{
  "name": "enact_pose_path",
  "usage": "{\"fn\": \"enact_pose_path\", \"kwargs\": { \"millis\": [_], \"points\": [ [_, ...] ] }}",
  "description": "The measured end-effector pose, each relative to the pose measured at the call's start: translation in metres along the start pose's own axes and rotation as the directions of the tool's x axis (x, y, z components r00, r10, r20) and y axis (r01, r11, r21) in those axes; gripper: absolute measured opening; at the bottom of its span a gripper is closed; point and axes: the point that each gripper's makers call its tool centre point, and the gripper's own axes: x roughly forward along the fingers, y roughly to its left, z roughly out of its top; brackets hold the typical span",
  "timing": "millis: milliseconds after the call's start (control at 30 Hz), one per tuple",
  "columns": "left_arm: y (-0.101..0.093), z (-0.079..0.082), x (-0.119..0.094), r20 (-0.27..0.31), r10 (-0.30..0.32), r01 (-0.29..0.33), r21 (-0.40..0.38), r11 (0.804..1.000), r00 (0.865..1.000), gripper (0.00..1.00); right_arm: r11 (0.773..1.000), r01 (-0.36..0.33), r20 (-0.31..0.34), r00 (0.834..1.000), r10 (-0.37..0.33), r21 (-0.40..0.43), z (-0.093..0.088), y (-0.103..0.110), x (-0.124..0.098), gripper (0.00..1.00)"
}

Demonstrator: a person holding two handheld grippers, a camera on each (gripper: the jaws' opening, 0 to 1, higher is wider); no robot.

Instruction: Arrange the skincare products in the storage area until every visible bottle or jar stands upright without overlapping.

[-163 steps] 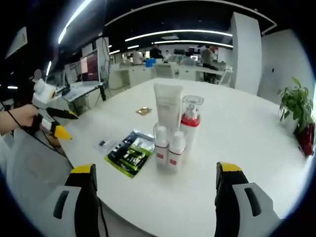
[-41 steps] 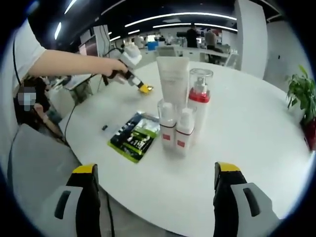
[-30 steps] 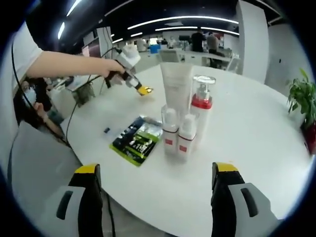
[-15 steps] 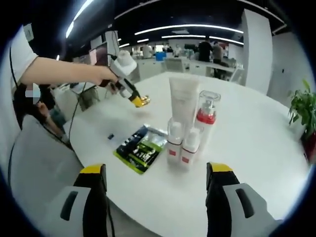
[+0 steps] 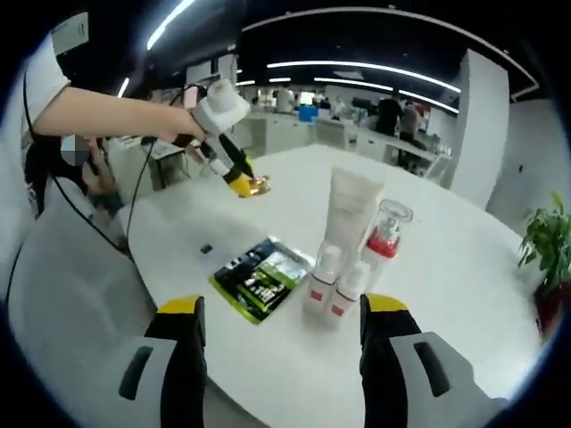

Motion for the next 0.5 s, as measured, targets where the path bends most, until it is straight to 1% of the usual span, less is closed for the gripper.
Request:
{"fn": "enact_pose_path", "kwargs": {
  "millis": [33, 67, 100, 133, 200, 300, 333, 367, 400, 433, 467, 500],
  "points": [
    [-0.004, -0.001, -0.004, -0.003, -0.008, 0.008, 0.023, 1.0, 1.0, 0.38, 1.0, -0.007, -0.001, 1.0, 0.007, 0.004, 0.001, 0.003, -0.001, 0.71],
    [-0.01, 0.002, -0.004, -0.002, -0.016, 0.016, 0.054, 0.998, 1.0, 0.38, 1.0, -0.025, -0.002, 1.0, 0.025, 0.019, 0.002, 0.01, -0.004, 0.71],
    [-0.016, 0.004, -0.008, 0.011, -0.022, 0.021, 0.089, 0.996, 1.0, 0.38, 0.998, -0.051, 0.018, 0.999, 0.05, 0.038, 0.009, 0.02, -0.008, 0.69],
    [-0.026, 0.001, -0.013, 0.011, -0.029, 0.028, 0.092, 0.995, 1.0, 0.38, 0.996, -0.069, 0.032, 0.997, 0.067, 0.05, 0.013, 0.025, -0.009, 0.68],
    [-0.041, 0.0, -0.022, 0.022, -0.048, 0.046, 0.104, 0.994, 0.999, 0.38, 0.996, -0.082, 0.035, 0.996, 0.08, 0.048, 0.017, 0.031, -0.01, 0.63],
    [-0.056, -0.002, -0.029, 0.029, -0.075, 0.07, 0.143, 0.987, 0.997, 0.38, 0.993, -0.111, 0.043, 0.993, 0.11, 0.033, 0.027, 0.037, -0.007, 0.6],
    [-0.059, -0.001, -0.03, 0.031, -0.08, 0.074, 0.155, 0.985, 0.996, 0.38, 0.988, -0.147, 0.054, 0.988, 0.143, 0.057, 0.034, 0.043, -0.006, 0.61],
    [-0.068, -0.001, -0.034, 0.035, -0.095, 0.087, 0.182, 0.979, 0.995, 0.38, 0.981, -0.181, 0.079, 0.981, 0.175, 0.076, 0.042, 0.05, -0.007, 0.61],
    [-0.076, -0.001, -0.038, 0.043, -0.116, 0.105, 0.192, 0.976, 0.992, 0.38, 0.975, -0.205, 0.106, 0.975, 0.195, 0.089, 0.049, 0.054, -0.008, 0.59],
    [-0.083, 0.001, -0.041, 0.057, -0.14, 0.127, 0.196, 0.972, 0.988, 0.38, 0.963, -0.244, 0.152, 0.962, 0.226, 0.113, 0.06, 0.06, -0.008, 0.57],
    [-0.09, 0.002, -0.045, 0.073, -0.16, 0.143, 0.198, 0.97, 0.984, 0.38, 0.958, -0.255, 0.175, 0.957, 0.23, 0.133, 0.065, 0.062, -0.008, 0.53],
    [-0.094, 0.002, -0.048, 0.075, -0.165, 0.147, 0.201, 0.968, 0.983, 0.38, 0.949, -0.269, 0.202, 0.951, 0.235, 0.163, 0.069, 0.063, -0.007, 0.51]
  ]
}}
